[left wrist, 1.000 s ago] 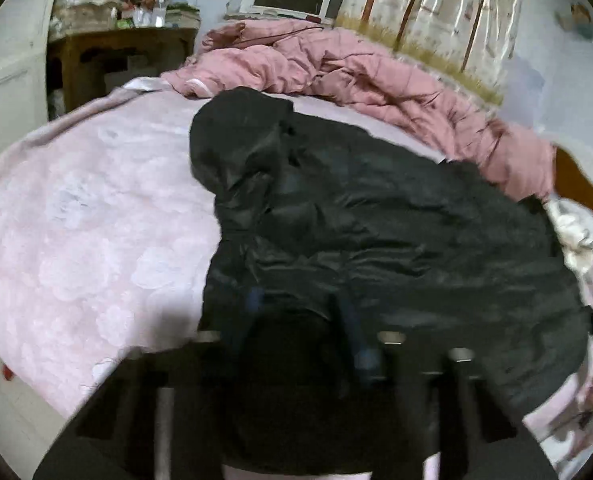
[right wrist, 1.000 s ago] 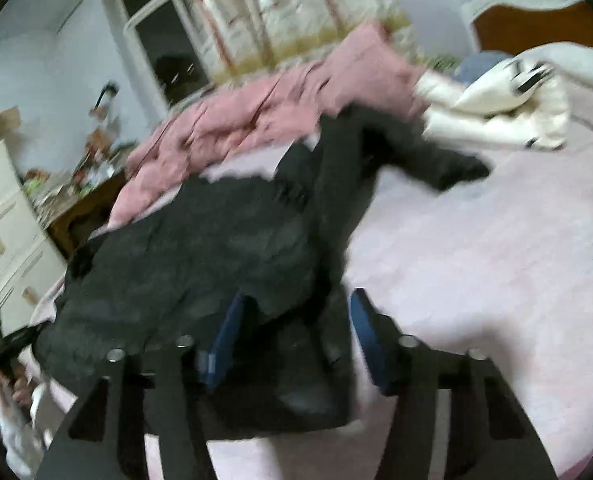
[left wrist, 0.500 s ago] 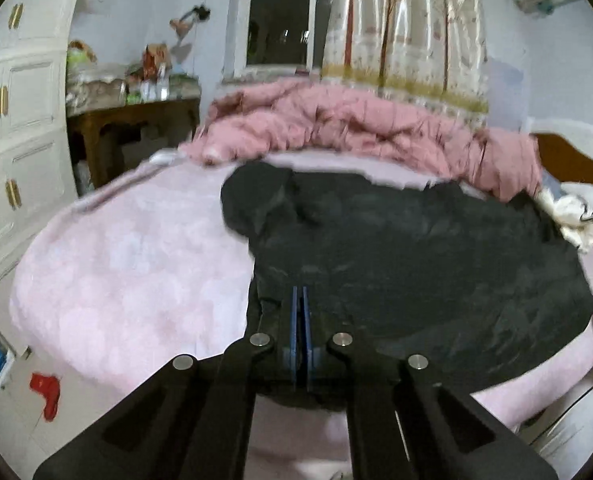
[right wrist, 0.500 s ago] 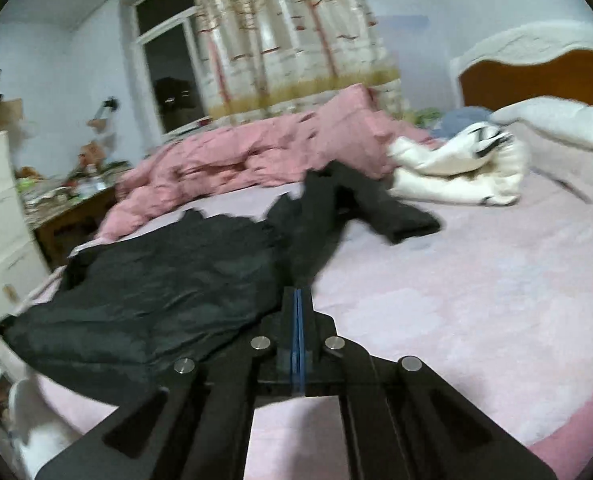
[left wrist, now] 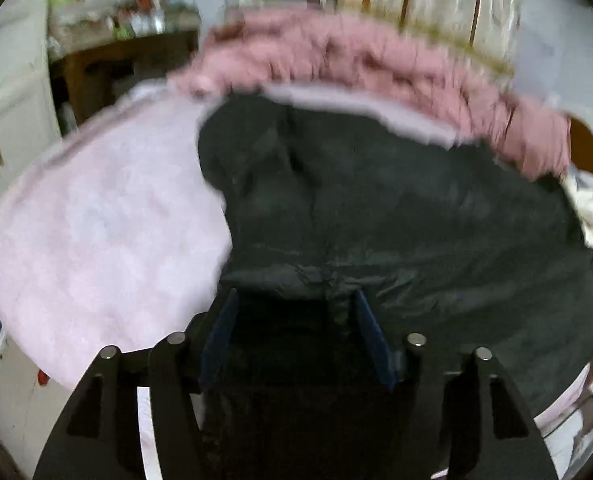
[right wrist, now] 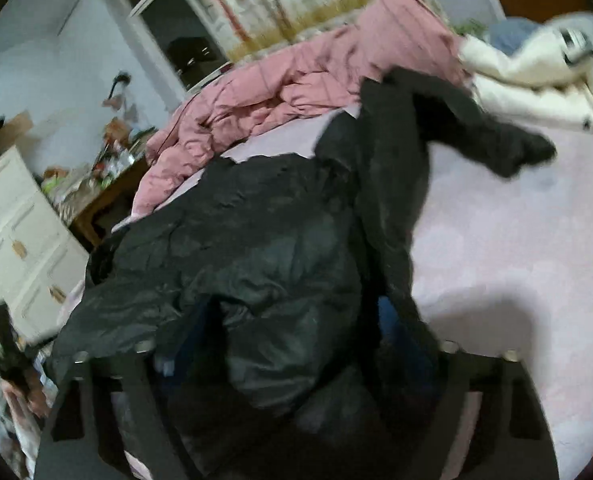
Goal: Fold large clothes
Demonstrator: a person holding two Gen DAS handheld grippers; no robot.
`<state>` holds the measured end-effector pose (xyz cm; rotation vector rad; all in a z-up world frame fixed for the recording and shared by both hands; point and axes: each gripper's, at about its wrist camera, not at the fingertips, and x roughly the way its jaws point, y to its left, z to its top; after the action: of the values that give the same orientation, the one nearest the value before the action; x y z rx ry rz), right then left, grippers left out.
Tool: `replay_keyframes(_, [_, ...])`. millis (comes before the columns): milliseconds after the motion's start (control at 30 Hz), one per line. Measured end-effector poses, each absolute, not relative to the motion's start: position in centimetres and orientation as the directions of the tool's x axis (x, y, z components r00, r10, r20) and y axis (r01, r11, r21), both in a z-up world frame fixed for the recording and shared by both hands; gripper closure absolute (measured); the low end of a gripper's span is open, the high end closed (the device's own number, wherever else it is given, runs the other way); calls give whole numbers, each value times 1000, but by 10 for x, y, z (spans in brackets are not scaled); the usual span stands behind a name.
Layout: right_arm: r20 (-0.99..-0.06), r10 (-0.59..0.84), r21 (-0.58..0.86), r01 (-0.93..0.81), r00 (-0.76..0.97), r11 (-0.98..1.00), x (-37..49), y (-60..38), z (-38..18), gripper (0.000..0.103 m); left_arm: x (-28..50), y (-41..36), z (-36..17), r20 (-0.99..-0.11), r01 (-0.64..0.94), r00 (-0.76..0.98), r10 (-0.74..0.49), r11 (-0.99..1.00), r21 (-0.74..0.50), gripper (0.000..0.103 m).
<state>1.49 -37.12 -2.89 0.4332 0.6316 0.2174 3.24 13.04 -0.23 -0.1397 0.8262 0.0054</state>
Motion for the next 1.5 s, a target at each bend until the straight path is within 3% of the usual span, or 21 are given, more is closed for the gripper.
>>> replay_keyframes(33, [-506, 330, 469, -67, 797, 881, 11, -373, -31, 56, 32, 127, -10, -747, -33, 660, -78, 991, -132, 62])
replay_keyframes(67, [-483, 336, 481, -75, 808, 874, 3, -372, -33, 87, 27, 123, -13, -740, -23, 668, -73, 993, -119, 65])
replay_keyframes(100, [-476, 327, 471, -78, 817, 879, -3, -370, -32, 97, 20, 121, -12, -720, -25, 692, -50, 995, -94, 71])
replay_keyframes(133, [-468, 319, 459, -81, 824, 885, -9, -369, -30, 98, 12, 120, -8, -694, -39, 720, -20, 997, -69, 92])
replay_keyframes(167, [-454, 275, 415, -71, 848, 907, -21, -364, -25, 99, 4, 122, -4, -667, -65, 745, 14, 997, -52, 103])
replay_keyframes(267, [-406, 179, 294, -58, 896, 954, -60, -353, -4, 99, -21, 142, 17, -570, -90, 821, 6, 989, -119, 103])
replay_keyframes(367, [-410, 135, 242, -35, 902, 970, -91, -348, 13, 99, -40, 156, 30, -534, -158, 841, 83, 983, -96, 103])
replay_keyframes(433, [-494, 112, 224, 1, 862, 975, -95, -349, 9, 99, -48, 162, 26, -542, -198, 830, 133, 978, -62, 103])
replay_keyframes(567, [-638, 88, 172, 31, 765, 985, -77, -349, -27, 97, -43, 166, -8, -634, -183, 768, 97, 981, -71, 103])
replay_keyframes(667, [-666, 72, 131, 22, 742, 991, -67, -342, -41, 97, -44, 159, -4, -606, -148, 793, 55, 984, -104, 103])
replay_keyframes(800, [-665, -1, 74, 67, 747, 995, -65, -337, -28, 82, -49, 139, 36, -488, -87, 872, 29, 992, -96, 103])
replay_keyframes(900, [-589, -54, 97, 137, 806, 986, -74, -335, 3, 78, -38, 117, 63, -451, -8, 892, -35, 996, -92, 103])
replay_keyframes(1000, [-502, 3, 132, 74, 865, 988, -78, -318, 36, 57, -18, 82, 75, -447, 93, 887, -116, 993, -72, 103])
replay_keyframes(1033, [-481, 30, 136, 41, 876, 990, -76, -308, 45, 51, -7, 67, 75, -457, 121, 879, -139, 990, -69, 103])
replay_keyframes(1167, [-432, -47, 60, 80, 901, 995, -63, -271, 73, 50, 44, 8, 53, -570, 234, 784, -245, 968, -94, 103])
replay_keyframes(1333, [-353, -147, 47, 175, 924, 983, -68, -264, 89, 44, 56, -22, 12, -664, 258, 688, -294, 954, -154, 103])
replay_keyframes(1433, [-368, -74, 46, 97, 927, 994, -66, -260, 90, 44, 42, -30, -7, -693, 290, 658, -296, 948, -130, 103])
replay_keyframes(1500, [-422, 70, 62, -49, 904, 997, -56, -250, 85, 44, 32, -28, -19, -703, 291, 646, -297, 947, -133, 103])
